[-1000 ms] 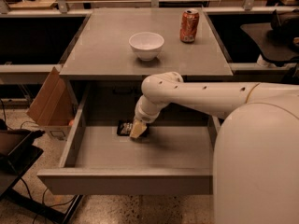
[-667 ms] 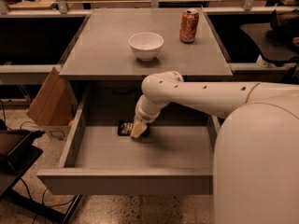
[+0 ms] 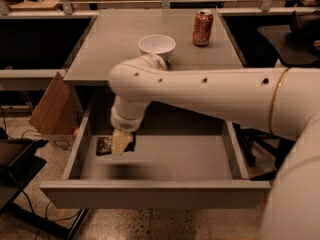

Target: Pick rxbar chocolate from top drawer and place on counter

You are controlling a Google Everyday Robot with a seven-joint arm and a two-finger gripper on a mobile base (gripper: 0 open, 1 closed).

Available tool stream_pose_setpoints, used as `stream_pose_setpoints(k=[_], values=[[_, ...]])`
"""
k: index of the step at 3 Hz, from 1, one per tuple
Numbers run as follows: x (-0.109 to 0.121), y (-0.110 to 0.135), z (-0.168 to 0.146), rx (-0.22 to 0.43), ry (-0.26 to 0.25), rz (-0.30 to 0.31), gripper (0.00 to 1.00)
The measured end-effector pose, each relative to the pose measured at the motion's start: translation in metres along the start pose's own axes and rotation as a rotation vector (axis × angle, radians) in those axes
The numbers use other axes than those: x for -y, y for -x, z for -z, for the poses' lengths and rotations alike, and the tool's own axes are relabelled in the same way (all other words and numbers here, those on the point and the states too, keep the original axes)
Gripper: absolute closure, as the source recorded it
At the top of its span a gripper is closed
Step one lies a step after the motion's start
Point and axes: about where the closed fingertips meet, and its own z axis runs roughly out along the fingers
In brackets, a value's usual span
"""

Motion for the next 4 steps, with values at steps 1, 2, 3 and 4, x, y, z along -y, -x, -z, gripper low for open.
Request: stream_pose_setpoints(k=[1, 2, 3, 4], values=[[-0.044, 0.114, 0.146, 0.016, -0.070, 0.063, 1.00], [-0.040, 0.154, 0.235, 0.042, -0.134, 0.096, 1.00], [-0.004, 0.144, 0.270, -0.009, -0.117, 0.054, 1.00], [0.076, 0.098, 0.259, -0.037, -0.058, -0.077, 1.00]])
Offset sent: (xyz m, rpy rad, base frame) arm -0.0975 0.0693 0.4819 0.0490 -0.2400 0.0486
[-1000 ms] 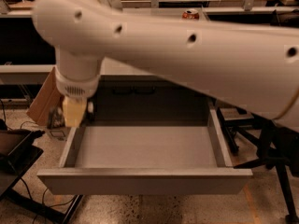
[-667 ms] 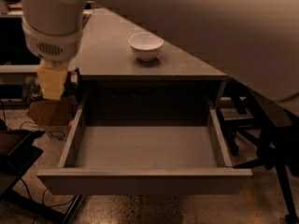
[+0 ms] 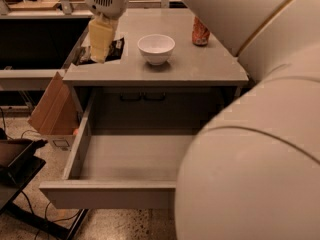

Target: Pick rxbar chocolate from top drawer and place on counter

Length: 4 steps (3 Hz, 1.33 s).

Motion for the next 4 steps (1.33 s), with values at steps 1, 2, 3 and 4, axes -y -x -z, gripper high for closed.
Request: stream_pose_setpoints(k=[1, 2, 3, 4], values=[[0.017, 0.003, 0.007, 0.020, -0.042, -0.021, 1.00], [0.016, 0.004, 0.008, 0.024, -0.044, -0.018, 1.00], [0.029, 0.009, 0.006, 0.057, -0.065, -0.043, 1.00], [0.071, 0.004, 0.007, 0.134, -0.128, -0.159, 1.00]])
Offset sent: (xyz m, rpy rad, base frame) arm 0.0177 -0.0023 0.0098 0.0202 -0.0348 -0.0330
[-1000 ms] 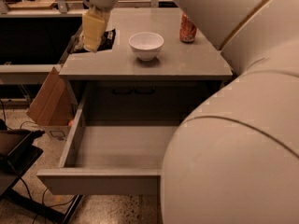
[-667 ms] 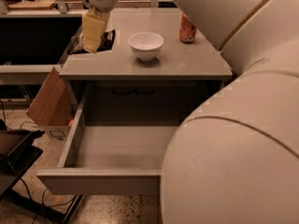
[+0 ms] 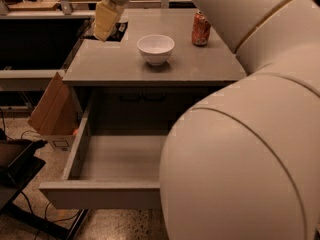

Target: Pick rxbar chocolate from top drawer and place on counter

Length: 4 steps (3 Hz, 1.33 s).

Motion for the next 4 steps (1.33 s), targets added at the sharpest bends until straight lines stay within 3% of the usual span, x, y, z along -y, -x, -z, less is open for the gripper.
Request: stream_pose_setpoints(k=[1, 2, 4], values=[[0.059, 0.007, -0.011, 0.115, -0.080, -0.125, 1.00], [0.102, 0.017, -0.036, 0.175, -0.139, -0.206, 1.00], [0.148, 0.025, -0.106, 0.185, -0.212, -0.364, 1.00]])
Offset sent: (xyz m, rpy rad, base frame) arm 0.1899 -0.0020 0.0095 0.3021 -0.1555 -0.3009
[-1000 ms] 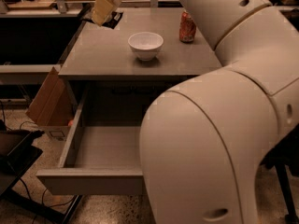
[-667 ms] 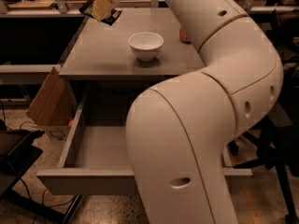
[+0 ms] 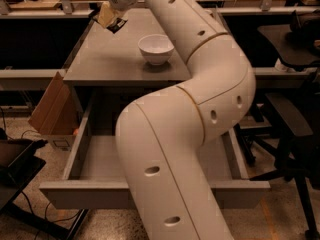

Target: Pick rxbar chocolate from top drawer and place on counter

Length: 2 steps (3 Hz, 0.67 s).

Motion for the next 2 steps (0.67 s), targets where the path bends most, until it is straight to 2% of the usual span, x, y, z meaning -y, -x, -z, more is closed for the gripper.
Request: stream_pose_setpoints(k=[1, 2], values=[[0.011, -0.008, -0.031, -0.018, -0.042, -0.095, 1.00], [0.018, -0.018, -0.055, -0.025, -0.058, -0.186, 1.00]])
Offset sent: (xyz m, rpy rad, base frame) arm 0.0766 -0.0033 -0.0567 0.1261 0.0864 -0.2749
